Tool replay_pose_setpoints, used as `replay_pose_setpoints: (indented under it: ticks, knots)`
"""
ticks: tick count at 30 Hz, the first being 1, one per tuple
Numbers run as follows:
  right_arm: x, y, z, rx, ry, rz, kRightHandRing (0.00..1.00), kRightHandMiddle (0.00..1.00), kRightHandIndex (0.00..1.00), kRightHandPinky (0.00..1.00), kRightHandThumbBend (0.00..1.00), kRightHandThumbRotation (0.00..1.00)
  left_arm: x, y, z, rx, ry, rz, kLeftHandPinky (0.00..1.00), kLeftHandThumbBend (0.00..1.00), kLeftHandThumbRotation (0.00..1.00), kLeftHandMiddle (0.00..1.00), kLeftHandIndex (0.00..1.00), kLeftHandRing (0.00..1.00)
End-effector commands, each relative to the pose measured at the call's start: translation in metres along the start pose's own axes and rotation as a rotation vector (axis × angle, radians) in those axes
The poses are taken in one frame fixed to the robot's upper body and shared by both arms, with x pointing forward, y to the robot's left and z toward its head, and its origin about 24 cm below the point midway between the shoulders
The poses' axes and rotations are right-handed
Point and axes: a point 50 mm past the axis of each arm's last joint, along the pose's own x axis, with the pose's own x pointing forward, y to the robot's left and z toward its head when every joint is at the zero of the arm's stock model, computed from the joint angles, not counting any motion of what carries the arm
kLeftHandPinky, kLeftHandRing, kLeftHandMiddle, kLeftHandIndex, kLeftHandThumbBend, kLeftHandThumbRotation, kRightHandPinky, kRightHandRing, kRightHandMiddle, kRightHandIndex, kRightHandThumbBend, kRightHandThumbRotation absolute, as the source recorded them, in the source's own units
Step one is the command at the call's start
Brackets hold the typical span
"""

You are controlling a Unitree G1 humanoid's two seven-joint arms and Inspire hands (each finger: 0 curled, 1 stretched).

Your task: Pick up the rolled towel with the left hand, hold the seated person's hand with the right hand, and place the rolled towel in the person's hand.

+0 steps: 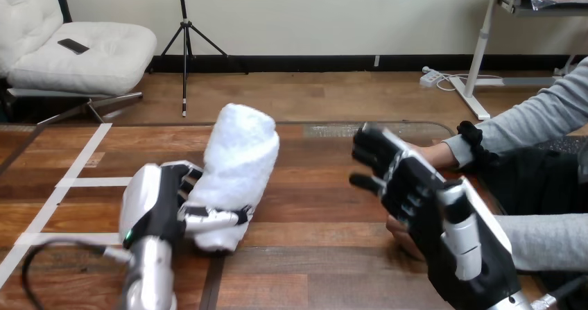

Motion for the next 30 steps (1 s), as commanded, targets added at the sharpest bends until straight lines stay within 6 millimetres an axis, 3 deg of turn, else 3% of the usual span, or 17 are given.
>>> replay_pose_setpoints:
  ticks: [1, 26, 30]
  knots:
    - [0.021, -0.03, 0.012, -0.166, -0.039, 0.025, 0.92, 0.92, 0.89, 0.86, 0.82, 0.96, -0.017, 0.047, 0.046, -0.123, -0.304, 0.147, 0.29, 0.67, 0.0, 0.39, 0.43, 0.34]
    - [0.037, -0.064, 0.012, -0.329, 0.017, -0.023, 0.86, 0.88, 0.86, 0.78, 0.86, 0.96, -0.051, 0.037, 0.048, -0.207, -0.404, 0.116, 0.25, 0.68, 0.0, 0.36, 0.42, 0.3]
    - [0.04, -0.07, 0.011, -0.334, 0.025, -0.023, 0.86, 0.88, 0.86, 0.79, 0.82, 0.93, -0.055, 0.036, 0.049, -0.226, -0.413, 0.113, 0.24, 0.68, 0.0, 0.36, 0.41, 0.29]
